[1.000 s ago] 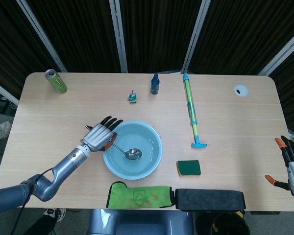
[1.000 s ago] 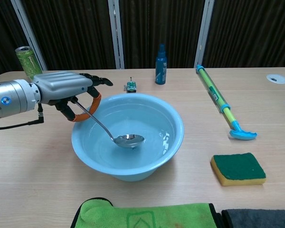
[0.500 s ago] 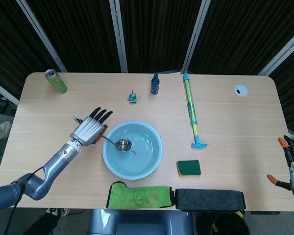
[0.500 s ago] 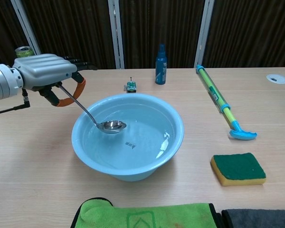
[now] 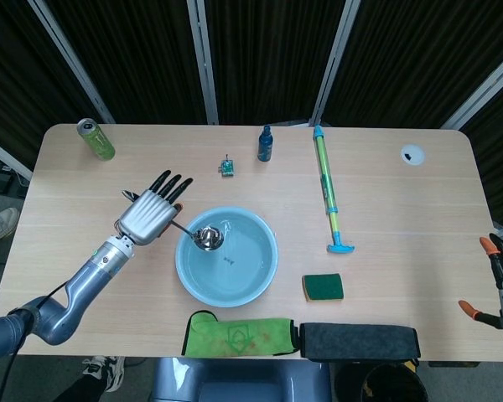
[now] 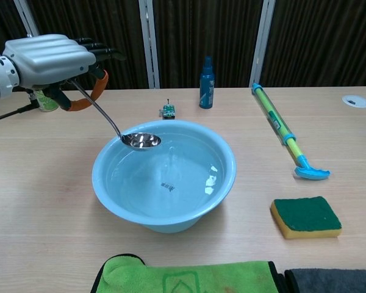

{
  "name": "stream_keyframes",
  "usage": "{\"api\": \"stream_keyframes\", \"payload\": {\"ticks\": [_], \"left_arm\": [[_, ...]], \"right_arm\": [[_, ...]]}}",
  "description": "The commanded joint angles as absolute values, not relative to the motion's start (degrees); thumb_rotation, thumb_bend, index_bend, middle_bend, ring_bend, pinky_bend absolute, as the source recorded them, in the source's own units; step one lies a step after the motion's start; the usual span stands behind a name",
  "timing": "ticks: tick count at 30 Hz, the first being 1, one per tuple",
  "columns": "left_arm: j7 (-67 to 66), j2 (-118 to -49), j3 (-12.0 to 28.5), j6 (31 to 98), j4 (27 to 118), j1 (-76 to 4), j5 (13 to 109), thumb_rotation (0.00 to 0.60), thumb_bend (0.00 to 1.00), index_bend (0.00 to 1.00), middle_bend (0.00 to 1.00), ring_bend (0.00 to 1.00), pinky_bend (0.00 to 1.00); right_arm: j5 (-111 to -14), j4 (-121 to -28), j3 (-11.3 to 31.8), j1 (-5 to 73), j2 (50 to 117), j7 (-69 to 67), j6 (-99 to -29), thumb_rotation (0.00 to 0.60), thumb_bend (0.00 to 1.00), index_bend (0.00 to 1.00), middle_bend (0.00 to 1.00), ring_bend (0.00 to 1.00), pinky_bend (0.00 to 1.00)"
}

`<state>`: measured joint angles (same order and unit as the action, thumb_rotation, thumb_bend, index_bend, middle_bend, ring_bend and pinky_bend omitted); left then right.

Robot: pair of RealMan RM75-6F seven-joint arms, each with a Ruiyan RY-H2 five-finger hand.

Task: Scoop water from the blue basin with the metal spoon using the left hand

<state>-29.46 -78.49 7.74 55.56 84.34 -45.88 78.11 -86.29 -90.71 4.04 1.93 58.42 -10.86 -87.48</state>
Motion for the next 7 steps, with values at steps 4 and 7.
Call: {"api": "stream_keyframes", "payload": {"ticks": [4,7], "left_arm": [[-33.86,-76.28,8.68,56.29,88.67,-46.57,77.08,0.6,0.54,0.66,0.0,0.0,0.0],[-34.88,-75.91,8.79,56.32,89.84,-46.72,76.59,0.6,0.54,0.66,0.0,0.0,0.0]], "right_arm": [[-87.26,-90.94,3.6,1.89,58.37,-10.99,-87.53,0.6,0.0,0.0,0.0,0.0,0.0],[-87.7,-91.06,3.35,1.69,58.28,-10.97,-87.85,0.6,0.0,0.0,0.0,0.0,0.0]]}}
